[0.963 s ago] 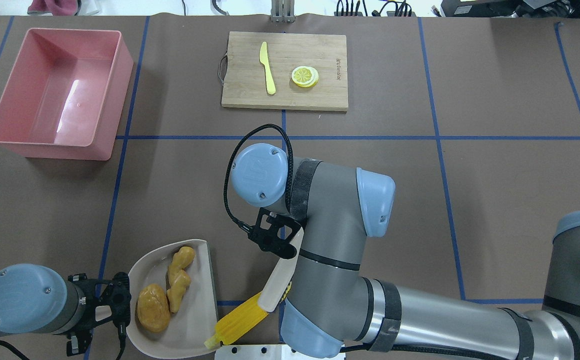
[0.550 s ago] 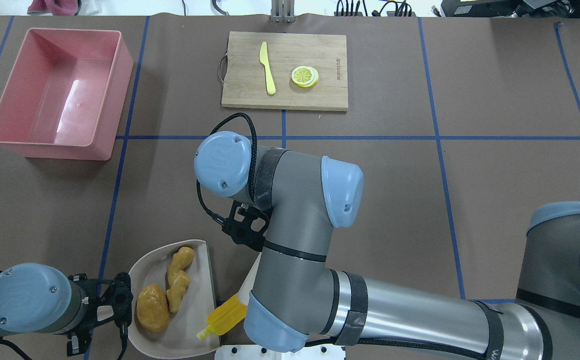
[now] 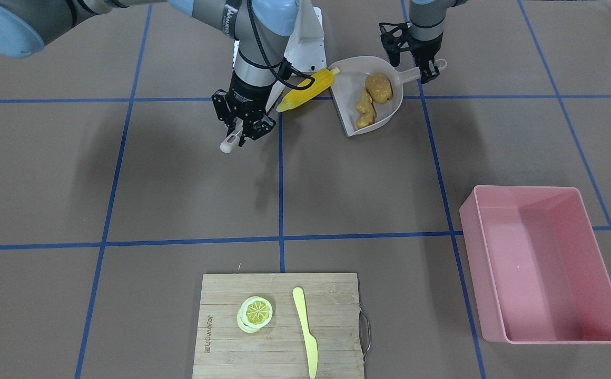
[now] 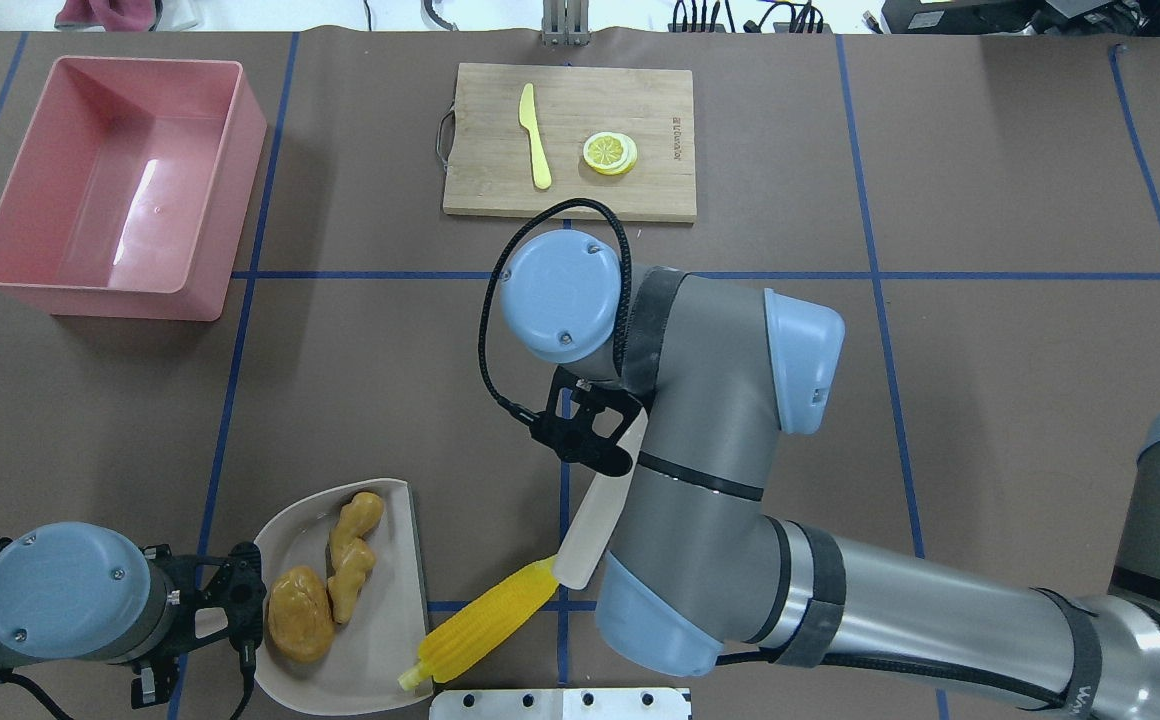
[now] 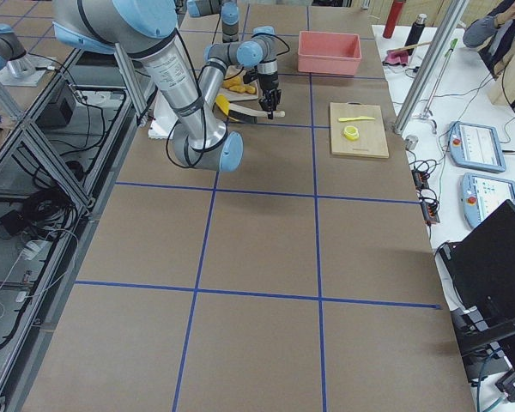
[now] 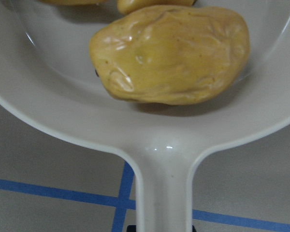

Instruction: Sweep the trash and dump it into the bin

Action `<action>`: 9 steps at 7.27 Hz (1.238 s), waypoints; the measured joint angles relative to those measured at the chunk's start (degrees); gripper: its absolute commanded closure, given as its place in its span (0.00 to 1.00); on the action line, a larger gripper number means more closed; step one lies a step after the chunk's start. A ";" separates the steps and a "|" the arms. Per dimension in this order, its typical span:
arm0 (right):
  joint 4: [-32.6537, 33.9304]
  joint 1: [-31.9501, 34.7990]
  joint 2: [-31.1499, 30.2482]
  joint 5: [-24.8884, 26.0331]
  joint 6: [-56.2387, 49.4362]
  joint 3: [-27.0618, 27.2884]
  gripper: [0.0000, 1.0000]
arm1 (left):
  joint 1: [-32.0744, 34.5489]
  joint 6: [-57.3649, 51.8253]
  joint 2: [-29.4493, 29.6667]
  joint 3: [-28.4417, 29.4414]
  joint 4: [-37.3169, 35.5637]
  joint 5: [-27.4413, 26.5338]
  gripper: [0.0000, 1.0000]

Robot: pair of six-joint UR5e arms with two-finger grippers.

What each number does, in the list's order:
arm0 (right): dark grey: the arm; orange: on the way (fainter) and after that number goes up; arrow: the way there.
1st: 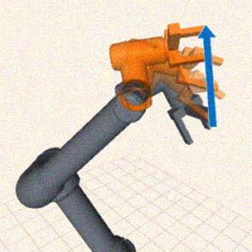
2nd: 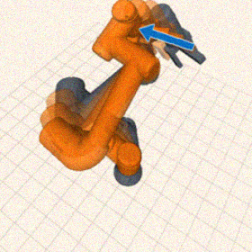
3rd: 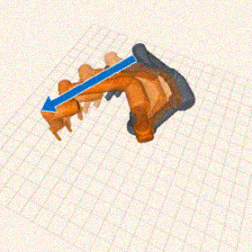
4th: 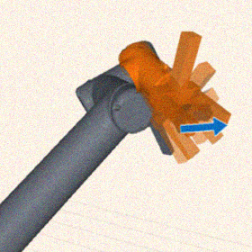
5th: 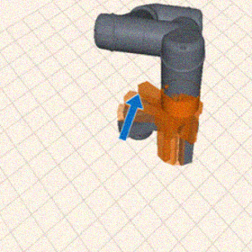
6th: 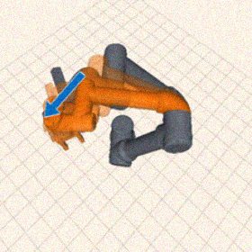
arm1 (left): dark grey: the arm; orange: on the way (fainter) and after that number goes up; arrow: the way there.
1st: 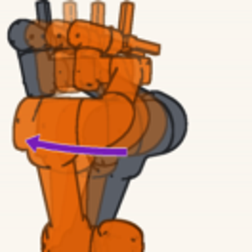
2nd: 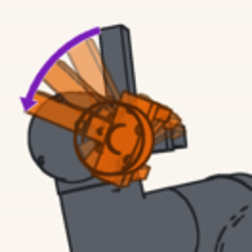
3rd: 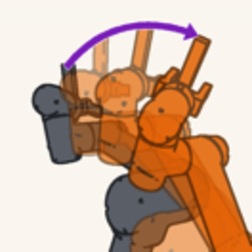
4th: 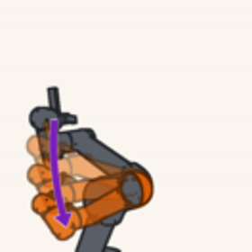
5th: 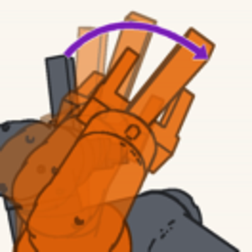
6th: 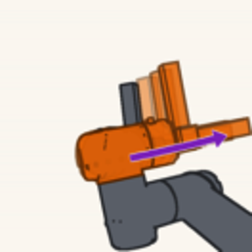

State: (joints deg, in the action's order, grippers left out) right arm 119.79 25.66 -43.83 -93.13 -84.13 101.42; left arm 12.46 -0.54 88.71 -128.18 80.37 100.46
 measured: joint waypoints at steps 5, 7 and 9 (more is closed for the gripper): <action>-0.38 -3.97 -3.14 2.13 -2.37 1.74 1.00 | -0.24 -0.25 3.35 0.19 -5.97 0.00 1.00; -0.96 -5.57 -3.01 2.41 -2.32 1.11 1.00 | -0.31 -0.25 6.23 1.11 -8.04 0.00 1.00; -1.94 -6.60 -1.63 2.57 -1.86 -0.89 1.00 | -0.33 -0.25 9.03 2.37 -9.49 0.02 1.00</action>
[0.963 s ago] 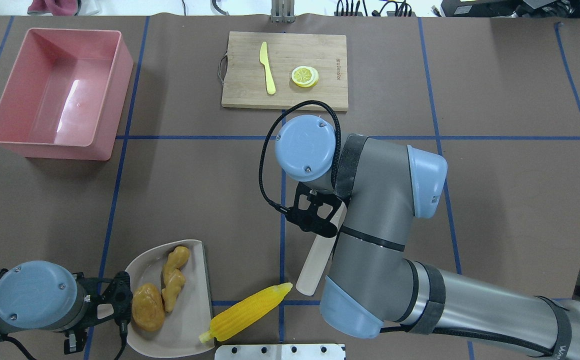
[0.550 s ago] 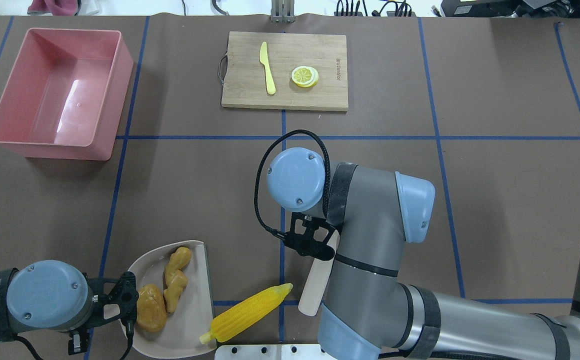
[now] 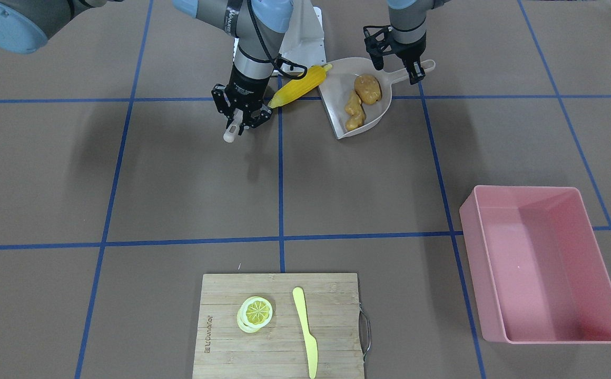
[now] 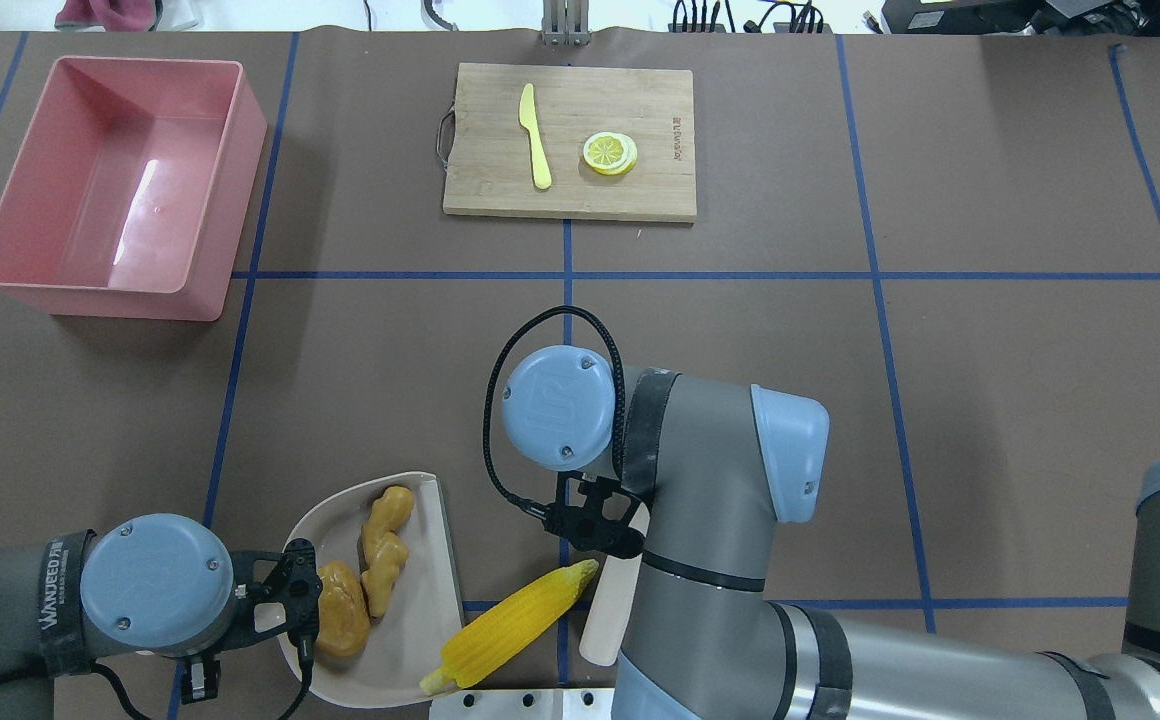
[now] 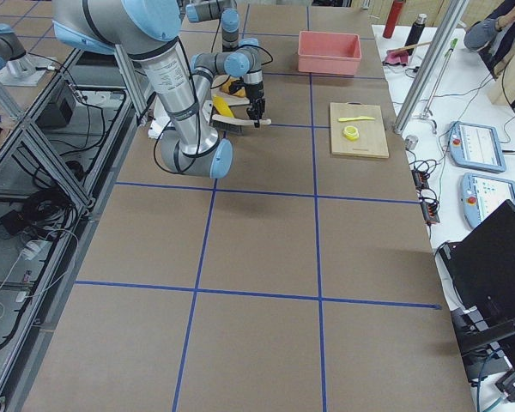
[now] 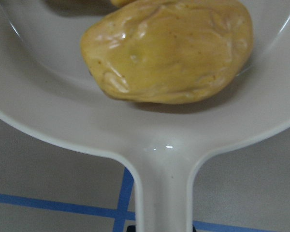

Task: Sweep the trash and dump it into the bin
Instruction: 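Push the corn into the dustpan with the brush, right arm reaching across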

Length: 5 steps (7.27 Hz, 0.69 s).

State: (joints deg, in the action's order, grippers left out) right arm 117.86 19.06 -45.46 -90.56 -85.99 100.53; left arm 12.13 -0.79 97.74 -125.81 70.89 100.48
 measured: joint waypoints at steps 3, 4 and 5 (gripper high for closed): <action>-0.15 -0.23 7.96 0.03 0.25 -8.69 1.00 | 0.07 0.00 0.86 0.28 -0.46 0.06 1.00; -0.11 -0.24 11.12 0.03 0.41 -12.15 1.00 | 0.08 0.00 0.87 0.30 -0.50 0.07 1.00; -0.10 -0.34 14.21 0.01 1.10 -15.55 1.00 | 0.08 -0.09 0.87 0.30 -0.54 0.07 1.00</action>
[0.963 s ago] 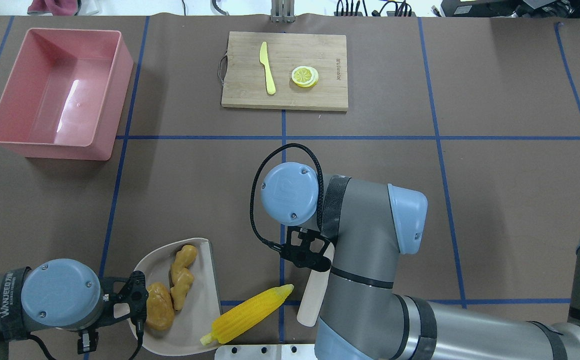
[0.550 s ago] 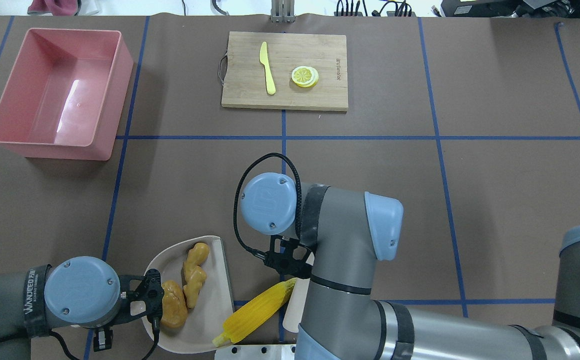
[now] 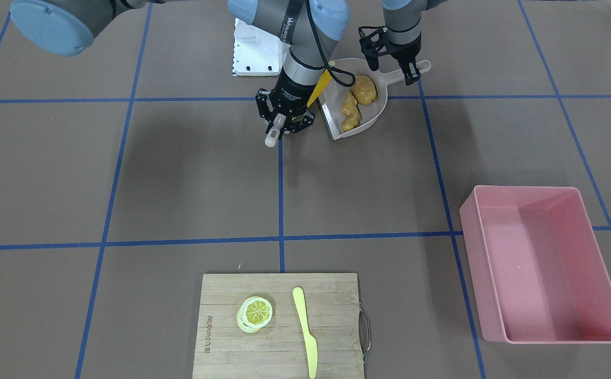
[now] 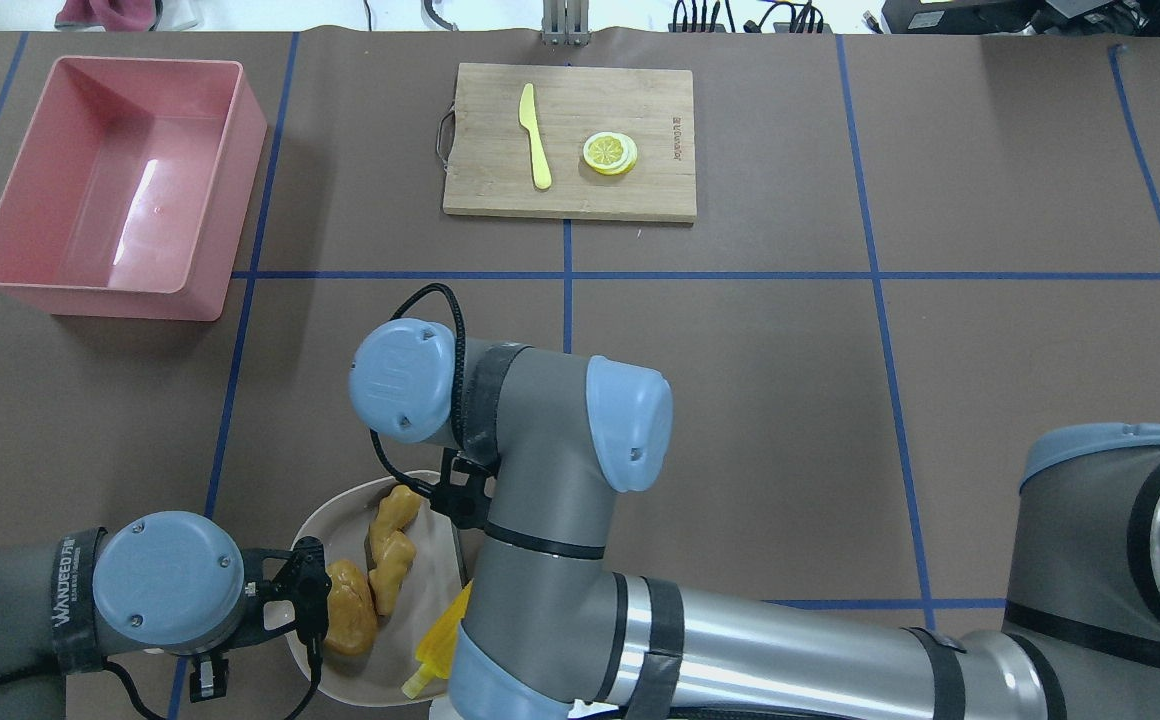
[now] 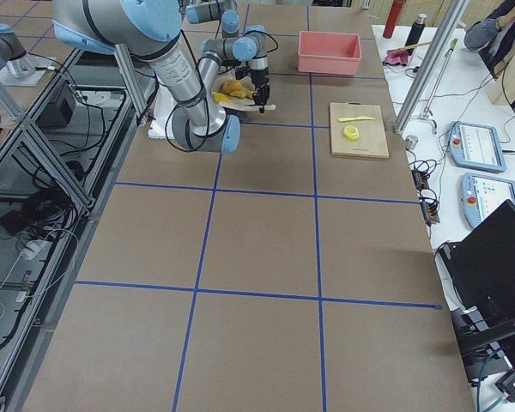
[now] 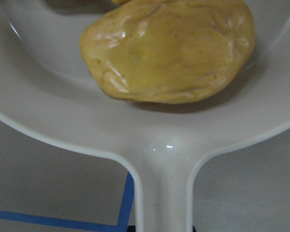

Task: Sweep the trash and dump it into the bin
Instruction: 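Push the corn into the dustpan with the brush, right arm reaching across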

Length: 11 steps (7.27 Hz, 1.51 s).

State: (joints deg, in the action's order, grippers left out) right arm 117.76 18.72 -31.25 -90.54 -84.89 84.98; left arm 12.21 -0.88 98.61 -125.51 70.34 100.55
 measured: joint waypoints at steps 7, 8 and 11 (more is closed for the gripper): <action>0.09 -1.08 13.09 -0.10 4.06 -14.62 1.00 | 0.13 -0.70 0.37 0.66 -0.13 -0.10 1.00; 0.29 -1.00 13.30 -0.15 4.01 -14.49 1.00 | 0.15 -0.70 0.76 1.00 -0.04 -0.24 1.00; 2.61 1.08 13.35 -0.51 2.93 -12.13 1.00 | 0.28 -0.78 1.44 1.28 1.09 -0.50 1.00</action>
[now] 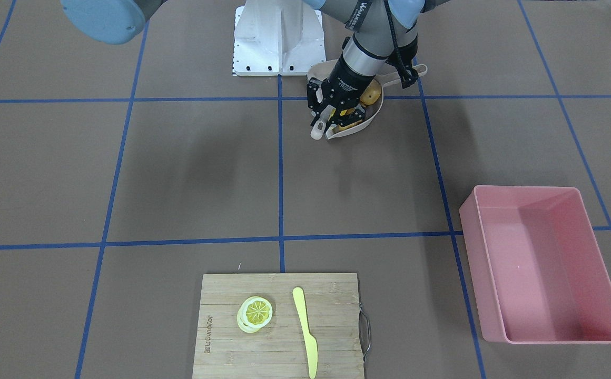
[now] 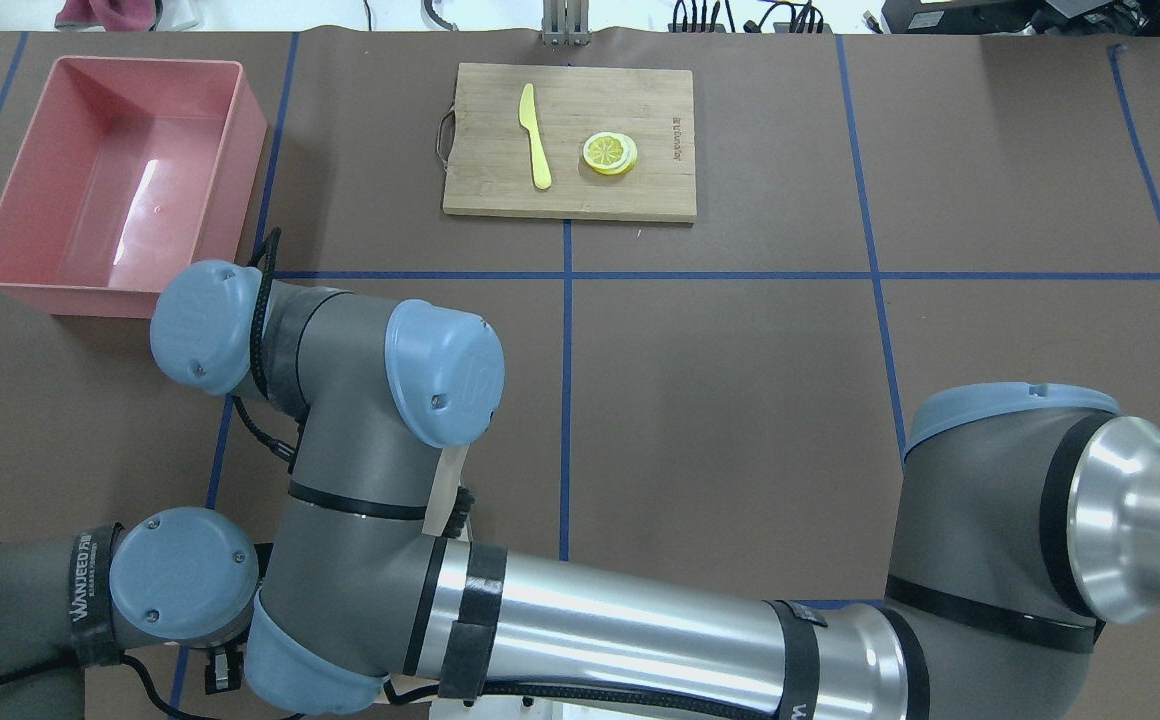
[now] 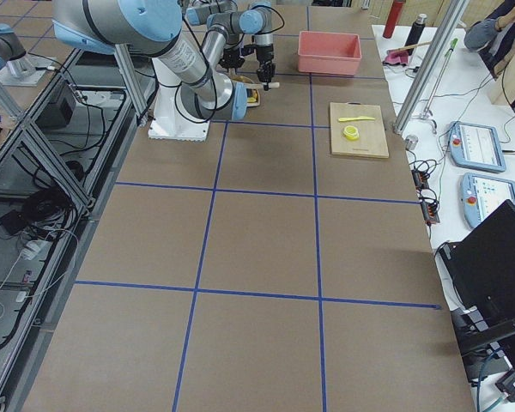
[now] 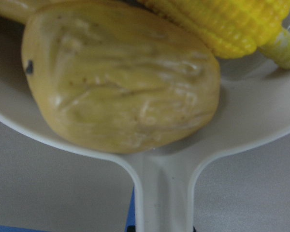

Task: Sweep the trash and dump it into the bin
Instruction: 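Push the corn into the dustpan with the brush, right arm reaching across, then carry the brush toward the cutting board with right gripper while left lifts dustpan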

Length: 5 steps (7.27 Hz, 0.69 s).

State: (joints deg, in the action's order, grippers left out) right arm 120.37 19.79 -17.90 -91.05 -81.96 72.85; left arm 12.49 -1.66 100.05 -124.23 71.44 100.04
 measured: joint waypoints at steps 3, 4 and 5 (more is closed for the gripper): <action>2.71 5.53 -1.89 -1.42 -2.59 5.01 1.00 | 0.21 -0.01 0.14 -0.17 1.35 -0.05 1.00; 3.62 7.54 -3.82 -2.07 -2.95 7.98 1.00 | 0.22 -0.01 0.19 -0.20 1.66 -0.05 1.00; 4.90 9.89 -5.47 -2.73 -3.43 10.83 1.00 | 0.21 0.00 0.24 -0.16 2.41 -0.08 1.00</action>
State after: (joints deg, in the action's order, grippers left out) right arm 125.27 29.69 -23.37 -93.79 -85.39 83.68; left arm 12.71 -1.65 100.29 -124.39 73.84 99.96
